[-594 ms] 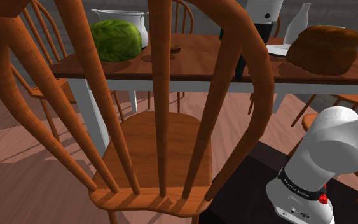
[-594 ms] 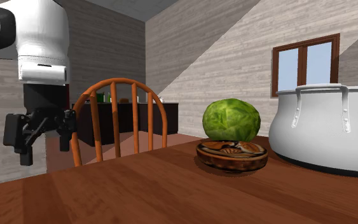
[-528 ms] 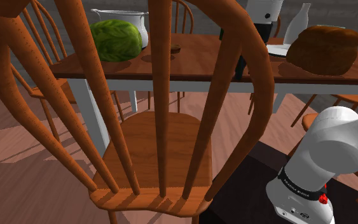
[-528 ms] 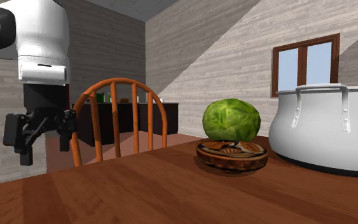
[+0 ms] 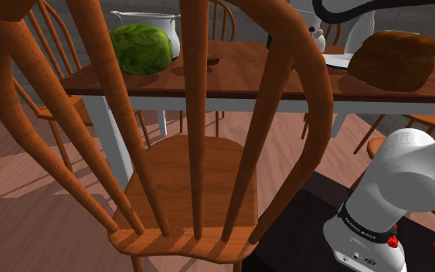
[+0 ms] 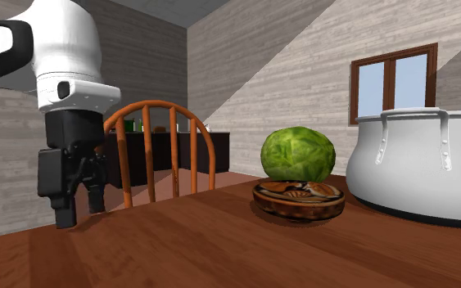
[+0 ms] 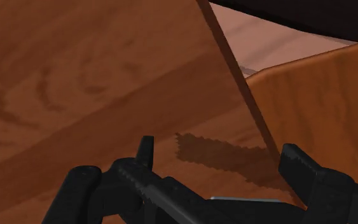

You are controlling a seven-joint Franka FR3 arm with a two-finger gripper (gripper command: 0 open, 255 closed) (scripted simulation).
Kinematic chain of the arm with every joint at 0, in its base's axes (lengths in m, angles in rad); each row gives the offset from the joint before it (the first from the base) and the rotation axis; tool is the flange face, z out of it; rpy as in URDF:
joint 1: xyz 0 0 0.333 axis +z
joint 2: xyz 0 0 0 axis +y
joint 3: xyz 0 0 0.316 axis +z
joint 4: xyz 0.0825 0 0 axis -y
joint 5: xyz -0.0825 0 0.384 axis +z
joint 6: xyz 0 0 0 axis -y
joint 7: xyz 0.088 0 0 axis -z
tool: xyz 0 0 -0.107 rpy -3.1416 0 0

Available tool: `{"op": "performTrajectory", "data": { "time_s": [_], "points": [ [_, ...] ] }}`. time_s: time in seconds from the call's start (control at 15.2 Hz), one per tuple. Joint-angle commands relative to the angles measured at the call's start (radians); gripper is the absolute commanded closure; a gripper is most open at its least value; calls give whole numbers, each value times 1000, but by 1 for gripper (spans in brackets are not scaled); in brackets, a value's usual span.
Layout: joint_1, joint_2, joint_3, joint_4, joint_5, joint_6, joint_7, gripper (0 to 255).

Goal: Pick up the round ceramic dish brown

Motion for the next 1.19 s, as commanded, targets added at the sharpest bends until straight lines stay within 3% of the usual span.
{"op": "performTrajectory", "data": {
  "time_s": [0.0, 0.59, 1.12],
  "points": [
    [13, 34, -21, 1, -51, 97, -87, 0],
    [89, 201, -107, 50, -213, 503, -420, 0],
    [196, 358, -186, 140, -267, 831, -728, 0]
  ]
}}
